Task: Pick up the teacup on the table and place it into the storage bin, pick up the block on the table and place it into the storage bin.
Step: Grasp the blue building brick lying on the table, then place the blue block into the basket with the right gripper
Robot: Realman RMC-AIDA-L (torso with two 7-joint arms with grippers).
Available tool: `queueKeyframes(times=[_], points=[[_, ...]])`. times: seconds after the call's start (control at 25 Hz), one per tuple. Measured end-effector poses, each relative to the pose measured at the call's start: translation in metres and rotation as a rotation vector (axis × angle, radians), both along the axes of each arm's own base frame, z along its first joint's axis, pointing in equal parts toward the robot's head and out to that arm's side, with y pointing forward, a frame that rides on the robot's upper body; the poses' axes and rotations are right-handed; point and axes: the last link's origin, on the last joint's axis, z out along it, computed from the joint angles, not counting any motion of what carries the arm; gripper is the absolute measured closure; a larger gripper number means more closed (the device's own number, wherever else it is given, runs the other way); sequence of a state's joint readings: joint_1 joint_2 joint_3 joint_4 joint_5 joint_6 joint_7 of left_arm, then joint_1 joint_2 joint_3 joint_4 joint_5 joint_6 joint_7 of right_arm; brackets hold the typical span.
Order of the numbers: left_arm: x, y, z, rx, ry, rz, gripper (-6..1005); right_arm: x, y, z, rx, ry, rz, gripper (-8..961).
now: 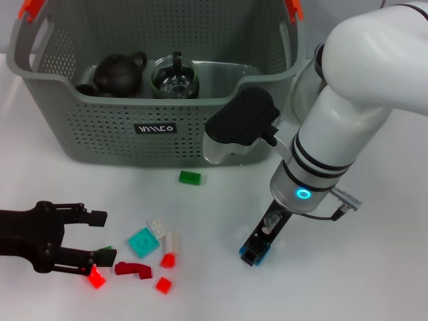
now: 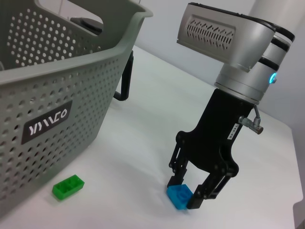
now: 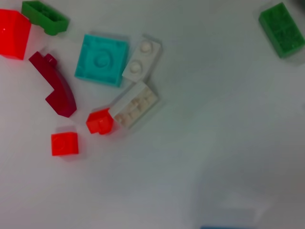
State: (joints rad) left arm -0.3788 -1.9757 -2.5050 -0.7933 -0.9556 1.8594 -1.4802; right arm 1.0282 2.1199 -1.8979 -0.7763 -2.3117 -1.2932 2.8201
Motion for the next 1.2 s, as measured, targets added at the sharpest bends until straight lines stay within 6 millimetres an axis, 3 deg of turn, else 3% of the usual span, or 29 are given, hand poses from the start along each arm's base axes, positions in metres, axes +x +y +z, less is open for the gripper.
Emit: queueKeyframes(times=[0.84,1.04,1.2], points=[[-0.001,0.001,0.000,0.002,0.002,0.003,139,-0.007,0.001,0.003,0.004,0.016,0.016,514],[-0.001,0.000,0.002,-0.001,0.001,0.001,140,-0.020,0.001,0.010,0.001,0.053,0.030,514],[-0.001,0.000,0.002,-0.002,0.000,0.004,140,-0.044,0.002,0.024,0.002,0.121,0.050,515]])
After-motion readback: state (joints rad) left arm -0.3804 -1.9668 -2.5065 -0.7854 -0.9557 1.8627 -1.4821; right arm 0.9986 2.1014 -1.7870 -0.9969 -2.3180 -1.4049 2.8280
